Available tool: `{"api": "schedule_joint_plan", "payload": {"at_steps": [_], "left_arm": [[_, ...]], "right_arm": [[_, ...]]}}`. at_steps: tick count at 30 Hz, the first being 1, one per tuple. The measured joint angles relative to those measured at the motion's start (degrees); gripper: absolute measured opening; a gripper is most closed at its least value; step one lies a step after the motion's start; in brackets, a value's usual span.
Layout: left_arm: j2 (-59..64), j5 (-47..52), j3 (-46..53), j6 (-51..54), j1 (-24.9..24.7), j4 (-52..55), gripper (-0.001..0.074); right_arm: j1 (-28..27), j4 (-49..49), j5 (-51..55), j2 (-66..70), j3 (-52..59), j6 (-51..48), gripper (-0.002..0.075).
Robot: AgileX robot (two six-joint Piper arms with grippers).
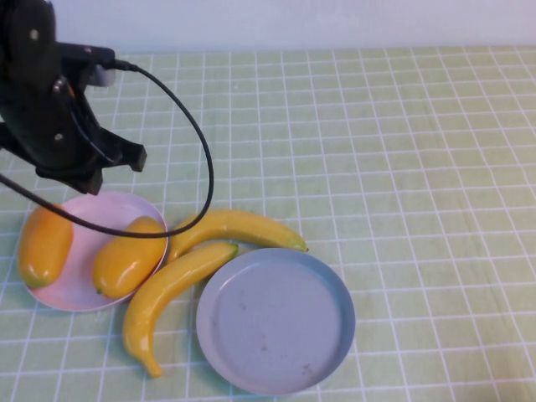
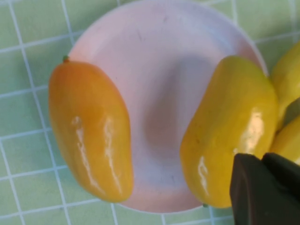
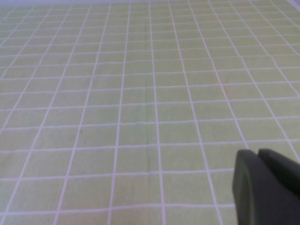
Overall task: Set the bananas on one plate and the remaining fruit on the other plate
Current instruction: Put another type of fruit in the right plate
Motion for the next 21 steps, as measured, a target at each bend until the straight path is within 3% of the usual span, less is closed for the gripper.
{"api": "schedule_joint_plan", "payload": {"at_steps": [7, 17, 21], "left_arm": [[-17.73, -4.22, 9.5, -1.55, 0.0, -0.77, 0.0004], [-48.32, -16.95, 36.27, -4.88, 0.0, -0.87, 0.0004], [-60.58, -16.15, 44.33, -5.1, 0.0, -0.87, 0.0004]], "right_arm": [[0.0, 0.0, 0.0, 0.0, 0.0, 0.0, -0.0017], [0.0, 0.0, 0.0, 0.0, 0.0, 0.0, -0.0017], [0.0, 0.0, 0.0, 0.0, 0.0, 0.0, -0.0017]]}}
